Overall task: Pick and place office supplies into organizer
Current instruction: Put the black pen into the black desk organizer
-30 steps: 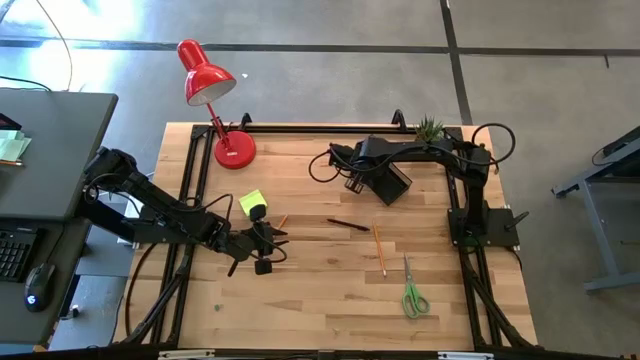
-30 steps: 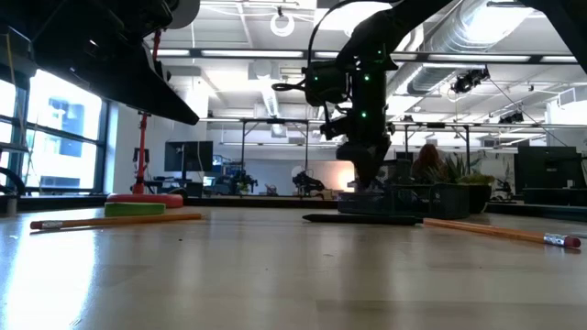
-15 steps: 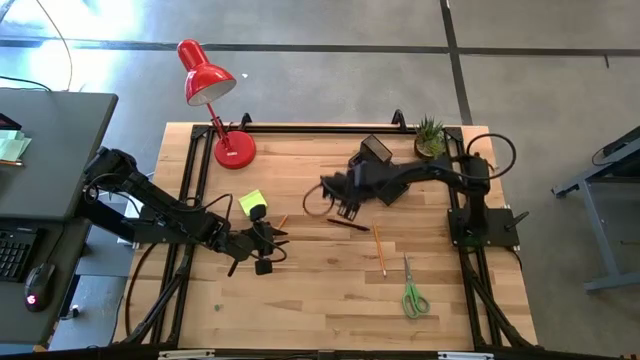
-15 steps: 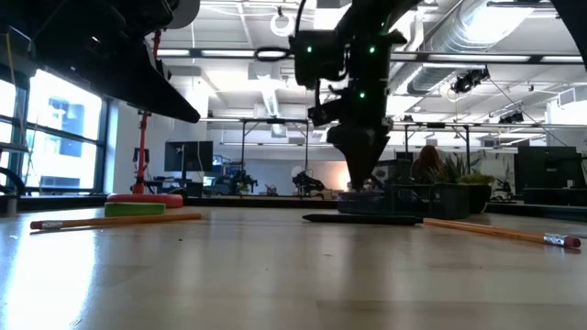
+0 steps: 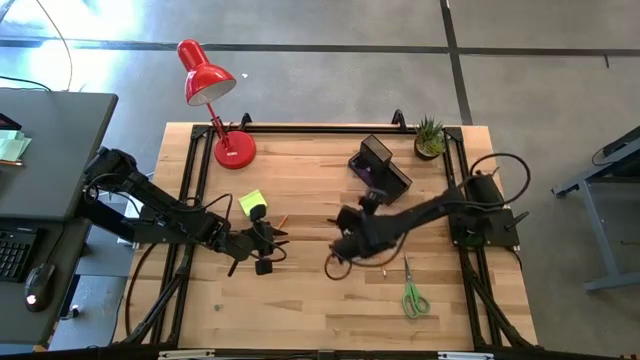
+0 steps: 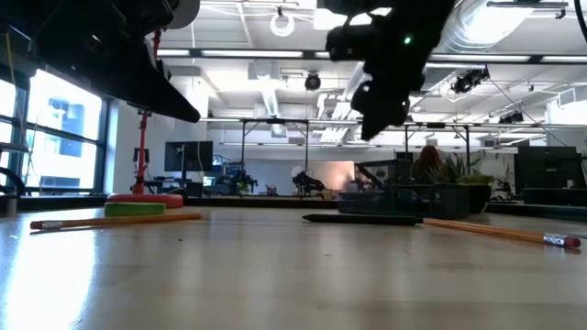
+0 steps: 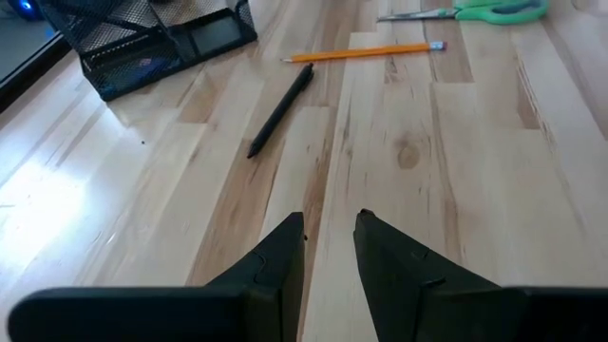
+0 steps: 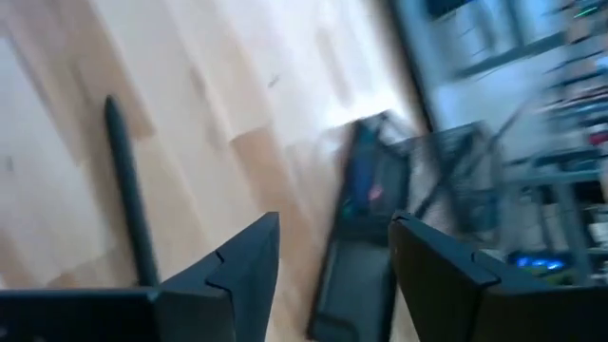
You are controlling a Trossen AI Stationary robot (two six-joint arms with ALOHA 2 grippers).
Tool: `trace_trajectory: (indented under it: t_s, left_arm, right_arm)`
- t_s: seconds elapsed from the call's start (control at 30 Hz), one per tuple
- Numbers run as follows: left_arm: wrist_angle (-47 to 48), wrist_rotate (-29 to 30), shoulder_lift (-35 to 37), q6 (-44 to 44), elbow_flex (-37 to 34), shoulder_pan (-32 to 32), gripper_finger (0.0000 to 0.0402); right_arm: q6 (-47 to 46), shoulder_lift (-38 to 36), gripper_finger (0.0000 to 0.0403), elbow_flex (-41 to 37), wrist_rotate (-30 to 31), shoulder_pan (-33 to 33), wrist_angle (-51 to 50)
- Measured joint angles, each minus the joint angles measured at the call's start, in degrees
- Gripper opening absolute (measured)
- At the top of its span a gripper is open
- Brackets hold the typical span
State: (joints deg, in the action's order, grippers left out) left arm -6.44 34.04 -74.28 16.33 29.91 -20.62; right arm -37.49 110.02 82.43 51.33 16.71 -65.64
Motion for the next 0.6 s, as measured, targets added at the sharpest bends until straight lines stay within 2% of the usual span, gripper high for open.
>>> trace_trajectory:
  t_s: [0.17,0.37,0.47,0.6]
  left_arm:
    - [-3.6,0.0,0.0,-1.0,0.0,0.0,0.0085]
    - [-9.6,-1.8,0.0,-8.7,1.3,0.0,0.0085]
    - [-8.1,-2.6,-0.6,-12.1,5.2,1.3,0.0085]
    - [-1.4,-7.9,-4.4,-15.7,12.8,5.3,0.0085]
  right_arm:
    - [-12.4,0.0,0.0177,0.0,9.2,4.5,-7.4]
    - [-27.1,0.0,0.0163,0.0,14.7,6.8,-17.8]
    - [-31.7,-0.1,0.0163,0.0,14.8,6.9,-20.6]
    - [-31.6,-0.2,0.018,0.0,11.0,5.9,-21.2]
